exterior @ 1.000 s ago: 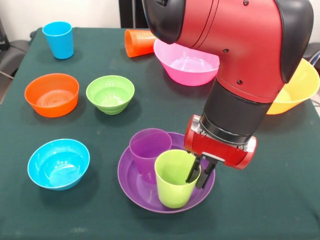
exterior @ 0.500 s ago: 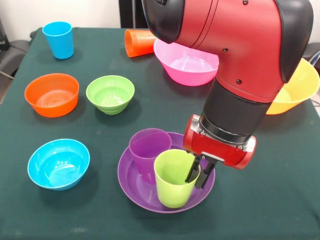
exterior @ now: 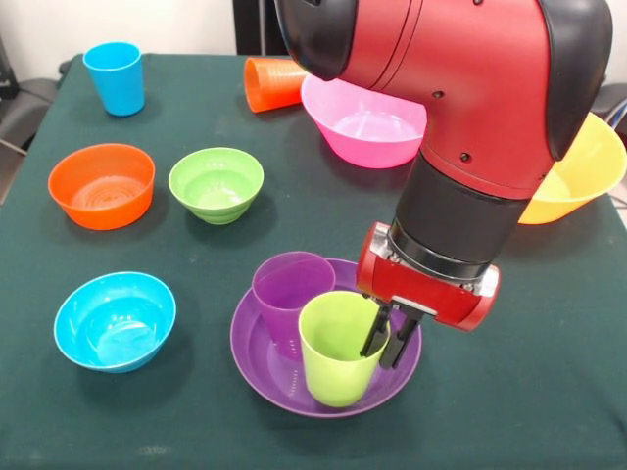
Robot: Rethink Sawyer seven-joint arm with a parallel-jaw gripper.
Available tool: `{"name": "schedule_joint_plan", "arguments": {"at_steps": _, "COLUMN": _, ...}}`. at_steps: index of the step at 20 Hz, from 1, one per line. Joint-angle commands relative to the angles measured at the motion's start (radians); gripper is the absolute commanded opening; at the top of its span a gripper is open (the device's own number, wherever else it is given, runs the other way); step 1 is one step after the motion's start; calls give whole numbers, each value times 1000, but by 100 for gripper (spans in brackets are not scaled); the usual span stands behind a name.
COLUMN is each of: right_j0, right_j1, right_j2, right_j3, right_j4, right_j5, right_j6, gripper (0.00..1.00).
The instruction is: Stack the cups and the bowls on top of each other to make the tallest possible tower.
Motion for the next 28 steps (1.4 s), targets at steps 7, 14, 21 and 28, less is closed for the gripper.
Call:
{"name": "schedule_joint_plan", "arguments": {"at_steps": 7, "right_j0": 3, "right_j1": -3, "right_j2": 49, "right_j3": 14, "right_j4": 24, "right_j5": -23, "right_j6": 146, "gripper": 0}}
{"name": "schedule_joint_plan", "arguments": {"at_steps": 14, "right_j0": 5, "right_j1": -10, "right_j2": 50, "right_j3": 19, "right_j4": 27, "right_j5": -18, "right_j6": 135, "gripper": 0}}
{"name": "schedule_joint_plan", "arguments": {"at_steps": 21, "right_j0": 8, "right_j1": -8, "right_j2": 49, "right_j3": 20, "right_j4": 28, "right_j5": -14, "right_j6": 140, "gripper": 0}}
{"name": "schedule_joint_plan", "arguments": {"at_steps": 28, "right_j0": 12, "right_j1": -3, "right_j2": 42, "right_j3": 16, "right_j4": 31, "right_j5": -18, "right_j6": 157, "gripper": 100}}
